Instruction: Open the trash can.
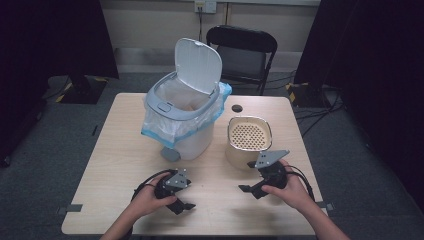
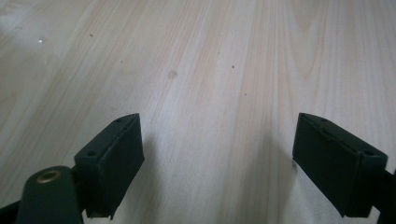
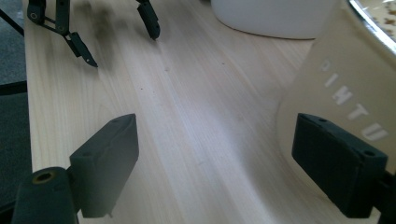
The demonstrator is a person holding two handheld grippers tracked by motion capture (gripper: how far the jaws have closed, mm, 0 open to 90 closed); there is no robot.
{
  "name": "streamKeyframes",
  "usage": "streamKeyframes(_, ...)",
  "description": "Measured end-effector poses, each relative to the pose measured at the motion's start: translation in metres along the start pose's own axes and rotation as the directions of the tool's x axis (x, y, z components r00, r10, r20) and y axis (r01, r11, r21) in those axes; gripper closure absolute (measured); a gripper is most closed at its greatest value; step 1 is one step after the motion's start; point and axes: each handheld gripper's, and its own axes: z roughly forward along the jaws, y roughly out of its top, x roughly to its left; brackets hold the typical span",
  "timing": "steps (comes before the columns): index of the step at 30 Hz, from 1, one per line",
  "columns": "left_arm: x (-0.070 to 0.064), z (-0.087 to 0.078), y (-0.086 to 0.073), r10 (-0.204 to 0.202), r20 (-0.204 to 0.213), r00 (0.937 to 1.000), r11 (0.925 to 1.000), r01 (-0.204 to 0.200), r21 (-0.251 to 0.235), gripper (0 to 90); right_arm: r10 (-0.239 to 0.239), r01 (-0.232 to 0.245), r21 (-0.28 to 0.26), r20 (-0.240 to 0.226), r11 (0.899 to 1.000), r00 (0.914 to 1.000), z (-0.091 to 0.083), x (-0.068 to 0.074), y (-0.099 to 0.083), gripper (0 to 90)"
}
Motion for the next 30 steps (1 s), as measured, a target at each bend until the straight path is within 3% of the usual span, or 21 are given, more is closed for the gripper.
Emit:
streamKeyframes(1, -0.001, 0.001, -0.001, -0.015, -0.003, 0.9999, 0.9998, 0.015, -0.01, 15.7, 0.005, -0.005, -0.002, 0.0, 1.0, 1.0, -0.002, 0.0, 0.0, 14.2)
streamKeyframes(4, -0.001, -0.001, -0.001, -0.009, -0.006, 0.9999, 1.0, 0.009, 0.0, 15.6, 0.008, -0.007, -0.004, 0.012, 1.0, 0.9999, -0.009, -0.003, -0.001, 14.2)
streamKeyframes(6, -0.001, 0.0, -0.004, -0.01, -0.005, 0.9999, 0.9995, 0.01, -0.031, 15.4, 0.015, -0.015, -0.008, 0.021, 1.0, 0.9997, -0.013, -0.005, -0.002, 14.2)
streamKeyframes(18, -0.001, 0.001, -0.01, -0.006, -0.005, 1.0, 0.9969, 0.005, -0.078, 13.7, 0.015, -0.015, -0.003, 0.049, 1.0, 0.9987, -0.032, -0.012, -0.007, 14.1)
streamKeyframes(30, -0.001, 0.002, -0.009, 0.013, 0.011, 0.9999, 0.9979, -0.012, -0.063, 8.0, 0.049, -0.049, 0.006, 0.056, 0.999, 0.9972, -0.043, -0.018, -0.016, 14.1)
